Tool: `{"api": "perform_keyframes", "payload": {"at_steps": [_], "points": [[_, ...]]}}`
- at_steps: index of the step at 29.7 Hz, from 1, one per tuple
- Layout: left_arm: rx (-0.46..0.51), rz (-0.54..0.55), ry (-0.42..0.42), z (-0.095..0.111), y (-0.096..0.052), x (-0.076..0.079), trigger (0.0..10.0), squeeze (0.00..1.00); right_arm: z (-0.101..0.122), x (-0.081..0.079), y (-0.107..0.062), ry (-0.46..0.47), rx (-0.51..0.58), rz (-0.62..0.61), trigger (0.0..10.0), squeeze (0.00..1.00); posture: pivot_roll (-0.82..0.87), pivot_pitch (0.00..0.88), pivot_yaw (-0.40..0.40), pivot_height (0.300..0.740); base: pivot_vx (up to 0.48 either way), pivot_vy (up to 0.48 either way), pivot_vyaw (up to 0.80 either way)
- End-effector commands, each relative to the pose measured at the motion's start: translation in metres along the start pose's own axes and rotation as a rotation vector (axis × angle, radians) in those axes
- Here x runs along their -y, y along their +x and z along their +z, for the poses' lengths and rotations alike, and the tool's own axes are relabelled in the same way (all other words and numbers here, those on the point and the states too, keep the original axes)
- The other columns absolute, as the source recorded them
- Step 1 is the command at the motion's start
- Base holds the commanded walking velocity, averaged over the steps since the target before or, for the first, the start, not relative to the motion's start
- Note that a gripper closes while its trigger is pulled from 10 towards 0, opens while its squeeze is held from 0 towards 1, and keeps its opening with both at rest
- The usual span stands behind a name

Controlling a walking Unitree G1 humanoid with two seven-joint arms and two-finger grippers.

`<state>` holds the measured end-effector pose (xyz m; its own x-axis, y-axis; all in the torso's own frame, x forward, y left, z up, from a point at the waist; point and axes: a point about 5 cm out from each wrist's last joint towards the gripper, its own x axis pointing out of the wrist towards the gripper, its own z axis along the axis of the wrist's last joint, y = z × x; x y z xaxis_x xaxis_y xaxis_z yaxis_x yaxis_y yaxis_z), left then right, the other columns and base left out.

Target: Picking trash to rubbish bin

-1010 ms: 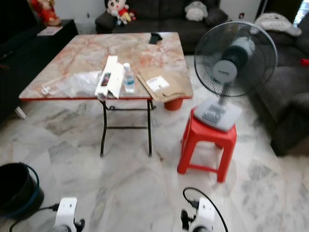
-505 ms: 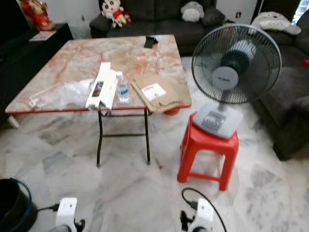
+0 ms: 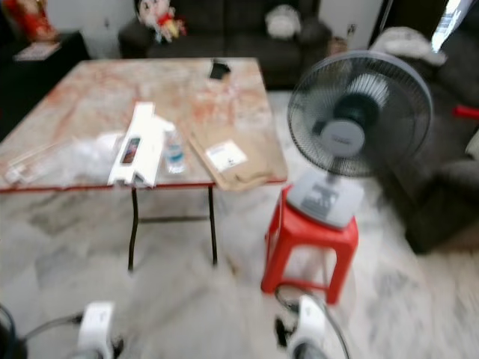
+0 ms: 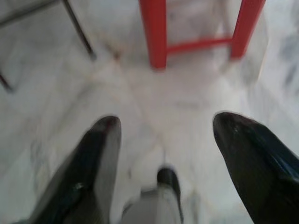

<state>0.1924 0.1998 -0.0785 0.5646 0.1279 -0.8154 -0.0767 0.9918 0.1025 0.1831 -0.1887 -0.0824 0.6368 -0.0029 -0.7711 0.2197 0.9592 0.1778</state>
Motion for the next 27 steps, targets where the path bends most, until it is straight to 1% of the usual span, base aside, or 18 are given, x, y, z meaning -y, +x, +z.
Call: {"api": "perform_keyframes", "payload": {"at_steps": [1,11,13,19,27], "points": [[-0.007,0.033,0.005,-0.002,-0.001,-0.014,10.0,0.00,0.002,-0.014,0.003,0.007,0.005,0.032,10.0,0.00,-0.05,0.000,-0.015,0.740,0.337,0.000,0.00],[-0.008,0.031,0.022,-0.002,-0.001,-0.015,10.0,0.00,0.010,-0.022,0.005,0.011,0.033,0.041,10.0,0.00,-0.04,0.000,-0.013,0.740,0.334,0.000,0.00],[-0.007,0.031,0.023,-0.002,-0.001,-0.014,10.0,0.00,0.018,-0.025,0.007,0.012,0.062,0.053,10.0,0.00,-0.04,0.000,-0.013,0.740,0.330,0.000,0.00],[-0.008,0.028,0.027,-0.002,-0.001,-0.014,10.0,0.00,0.031,-0.028,0.009,0.009,0.095,0.061,10.0,0.00,-0.04,0.000,-0.015,0.740,0.330,0.000,0.00],[-0.009,0.027,0.025,-0.003,-0.001,-0.013,10.0,0.00,0.036,-0.029,0.009,0.007,0.106,0.065,10.0,0.00,-0.04,0.000,-0.018,0.740,0.330,0.000,0.00]]}}
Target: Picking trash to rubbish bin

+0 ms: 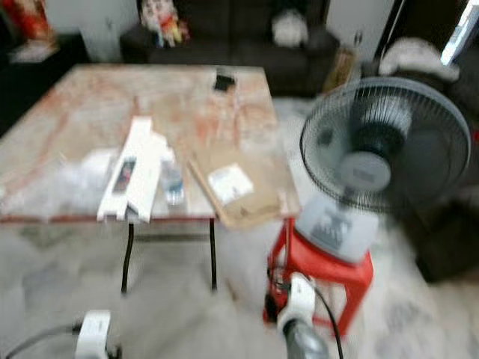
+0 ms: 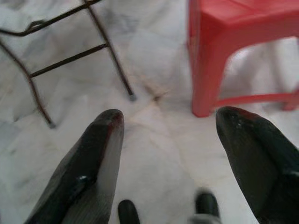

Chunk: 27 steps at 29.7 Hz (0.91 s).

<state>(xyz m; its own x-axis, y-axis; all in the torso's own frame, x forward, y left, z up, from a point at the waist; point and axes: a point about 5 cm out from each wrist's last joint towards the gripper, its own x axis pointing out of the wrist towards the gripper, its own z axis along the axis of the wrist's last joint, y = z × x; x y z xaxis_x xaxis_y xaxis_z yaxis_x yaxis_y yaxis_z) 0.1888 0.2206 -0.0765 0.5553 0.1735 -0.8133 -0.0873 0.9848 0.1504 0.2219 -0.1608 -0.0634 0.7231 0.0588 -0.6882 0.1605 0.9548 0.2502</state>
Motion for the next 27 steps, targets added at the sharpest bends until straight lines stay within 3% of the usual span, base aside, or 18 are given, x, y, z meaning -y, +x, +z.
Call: {"api": "perform_keyframes", "payload": {"at_steps": [1,7,16,17,20,27], "points": [[-0.002,-0.019,0.006,-0.001,0.000,0.009,10.0,0.00,0.003,0.009,-0.001,-0.010,0.008,-0.021,10.0,0.00,-0.04,0.000,-0.019,0.740,0.330,0.000,0.00],[0.003,-0.017,0.003,0.000,0.000,0.008,10.0,0.00,0.001,0.008,-0.001,-0.012,0.006,-0.008,10.0,0.00,-0.03,0.000,-0.021,0.740,0.291,0.000,0.00],[0.012,-0.019,-0.012,0.002,0.000,0.009,10.0,0.00,0.010,0.006,0.000,0.047,0.041,0.001,10.0,0.00,-0.04,0.000,-0.026,0.740,0.000,0.000,0.00],[0.011,-0.018,-0.013,0.002,0.000,0.009,10.0,0.00,0.017,0.004,0.002,0.053,0.062,0.009,10.0,1.00,-0.03,0.000,-0.032,0.740,0.000,0.000,0.00],[0.010,-0.016,-0.019,0.002,0.000,0.010,10.0,0.00,0.036,-0.004,0.006,0.084,0.118,0.044,10.0,1.00,-0.03,0.000,-0.036,0.740,0.000,0.000,0.00],[0.006,-0.012,-0.028,0.000,0.000,0.009,10.0,0.00,0.056,-0.015,0.010,0.115,0.160,0.097,10.0,1.00,-0.03,0.000,-0.040,0.740,0.000,0.000,0.00]]}}
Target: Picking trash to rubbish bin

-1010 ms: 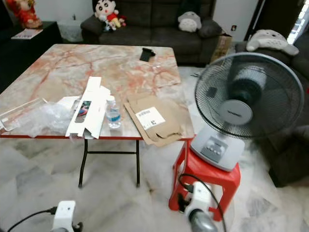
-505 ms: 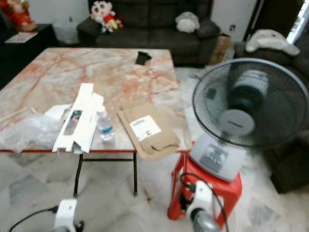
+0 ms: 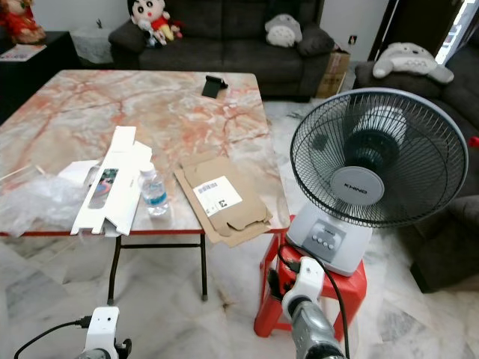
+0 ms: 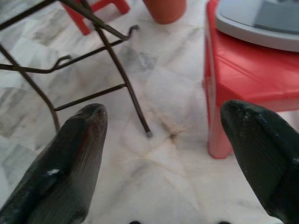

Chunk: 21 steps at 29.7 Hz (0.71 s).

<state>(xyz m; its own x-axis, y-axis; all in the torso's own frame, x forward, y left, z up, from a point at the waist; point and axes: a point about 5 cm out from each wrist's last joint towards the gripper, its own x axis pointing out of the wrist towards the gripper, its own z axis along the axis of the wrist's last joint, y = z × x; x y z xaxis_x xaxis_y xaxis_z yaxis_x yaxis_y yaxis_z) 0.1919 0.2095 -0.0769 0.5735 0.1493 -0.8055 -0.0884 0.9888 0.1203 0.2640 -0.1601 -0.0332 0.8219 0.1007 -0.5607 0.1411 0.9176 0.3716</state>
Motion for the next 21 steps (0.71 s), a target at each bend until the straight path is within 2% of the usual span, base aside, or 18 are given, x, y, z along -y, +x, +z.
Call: {"api": "perform_keyframes", "payload": {"at_steps": [1,9,17,18,19,20,21], "points": [[-0.014,0.012,-0.010,-0.003,0.000,-0.002,10.0,0.00,0.009,-0.002,0.002,0.039,0.028,0.005,10.0,1.00,-0.03,0.000,-0.041,0.740,0.000,0.000,0.00],[-0.018,0.009,-0.016,-0.004,0.000,-0.001,10.0,0.00,0.012,-0.008,0.003,0.125,0.033,0.101,10.0,1.00,-0.03,0.000,-0.044,0.740,0.000,0.000,0.00],[-0.024,0.005,-0.020,-0.006,-0.001,0.000,10.0,0.00,0.015,-0.007,0.003,0.138,0.050,0.147,10.0,1.00,-0.03,0.000,-0.047,0.740,0.000,0.000,0.00],[-0.025,0.005,-0.021,-0.006,-0.001,0.000,10.0,0.00,0.016,-0.008,0.003,0.141,0.053,0.163,10.0,1.00,-0.03,0.000,-0.047,0.740,0.000,0.000,0.00],[-0.026,0.005,-0.023,-0.007,-0.001,0.000,10.0,0.00,0.018,-0.013,0.003,0.140,0.059,0.235,10.0,1.00,-0.03,0.000,-0.048,0.740,0.000,0.000,0.00],[-0.026,0.005,-0.023,-0.007,-0.001,0.000,10.0,0.00,0.018,-0.013,0.003,0.140,0.059,0.235,10.0,1.00,-0.03,0.000,-0.048,0.740,0.000,0.000,0.00],[-0.028,0.005,-0.024,-0.007,-0.001,0.000,10.0,0.00,0.020,-0.018,0.002,0.151,0.060,0.329,10.0,1.00,-0.03,0.000,-0.049,0.740,0.000,0.000,0.00]]}}
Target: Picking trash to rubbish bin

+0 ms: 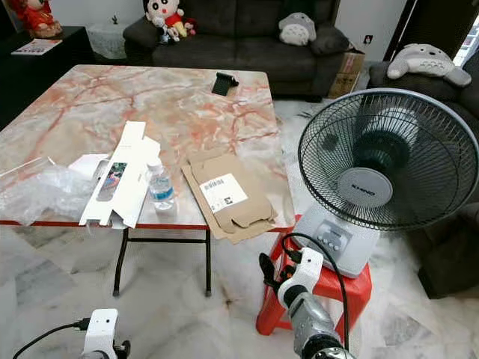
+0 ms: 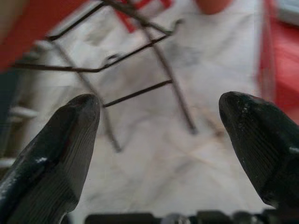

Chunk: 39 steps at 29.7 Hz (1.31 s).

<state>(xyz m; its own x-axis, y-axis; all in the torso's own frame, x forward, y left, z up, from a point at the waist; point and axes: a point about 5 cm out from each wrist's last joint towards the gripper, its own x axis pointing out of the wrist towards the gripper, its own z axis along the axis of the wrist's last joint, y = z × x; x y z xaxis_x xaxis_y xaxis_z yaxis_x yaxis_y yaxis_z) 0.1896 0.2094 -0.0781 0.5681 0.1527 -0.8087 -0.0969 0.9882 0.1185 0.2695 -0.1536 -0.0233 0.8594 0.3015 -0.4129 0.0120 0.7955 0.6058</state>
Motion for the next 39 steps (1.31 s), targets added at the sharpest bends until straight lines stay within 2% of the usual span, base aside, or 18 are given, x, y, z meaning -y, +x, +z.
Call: {"api": "perform_keyframes", "payload": {"at_steps": [1,9,14,17,20,23,26,31,33,39], "points": [[-0.022,0.001,-0.017,-0.005,-0.001,0.000,10.0,0.00,0.012,-0.011,0.005,-0.008,0.021,0.116,10.0,0.00,-0.03,0.000,-0.050,0.740,0.000,0.000,0.00],[-0.024,-0.005,-0.024,-0.006,-0.001,0.001,10.0,0.00,0.026,-0.014,0.005,0.064,0.092,0.204,10.0,0.00,-0.03,0.000,-0.054,0.740,0.000,0.000,0.00],[-0.026,-0.009,-0.027,-0.006,-0.001,0.001,10.0,0.00,0.030,-0.017,0.005,0.073,0.114,0.258,10.0,0.00,-0.03,0.000,-0.054,0.740,0.000,0.000,0.00],[-0.028,-0.010,-0.027,-0.007,-0.001,0.001,10.0,0.00,0.032,-0.021,0.003,0.093,0.126,0.348,10.0,0.00,-0.02,0.000,-0.054,0.740,0.000,0.000,0.00],[-0.031,-0.013,-0.029,-0.007,-0.001,0.002,10.0,0.00,0.025,-0.016,0.002,0.047,0.082,0.298,10.0,0.00,-0.03,0.000,-0.054,0.740,0.000,0.000,0.00],[-0.032,-0.015,-0.029,-0.008,-0.001,0.002,10.0,0.00,0.023,-0.013,0.000,0.047,0.077,0.295,10.0,0.00,-0.03,0.000,-0.054,0.740,0.000,0.000,0.00],[-0.033,-0.018,-0.030,-0.008,-0.001,0.003,10.0,0.00,0.024,-0.013,-0.003,0.083,0.099,0.353,10.0,0.00,-0.03,0.000,-0.056,0.740,0.000,0.000,0.00],[-0.035,-0.021,-0.030,-0.008,-0.001,0.003,10.0,0.00,0.025,-0.013,-0.005,0.089,0.112,0.385,10.0,0.00,-0.03,0.000,-0.056,0.740,0.000,0.000,0.00],[-0.038,-0.024,-0.031,-0.009,-0.001,0.003,10.0,0.00,0.034,-0.014,-0.008,0.126,0.164,0.450,10.0,0.00,-0.03,0.000,-0.053,0.740,0.000,0.000,0.00],[-0.042,-0.027,-0.034,-0.010,-0.001,0.002,10.0,0.00,0.039,-0.017,-0.006,0.118,0.180,0.472,10.0,0.00,-0.03,0.000,-0.053,0.740,0.000,0.000,0.00]]}}
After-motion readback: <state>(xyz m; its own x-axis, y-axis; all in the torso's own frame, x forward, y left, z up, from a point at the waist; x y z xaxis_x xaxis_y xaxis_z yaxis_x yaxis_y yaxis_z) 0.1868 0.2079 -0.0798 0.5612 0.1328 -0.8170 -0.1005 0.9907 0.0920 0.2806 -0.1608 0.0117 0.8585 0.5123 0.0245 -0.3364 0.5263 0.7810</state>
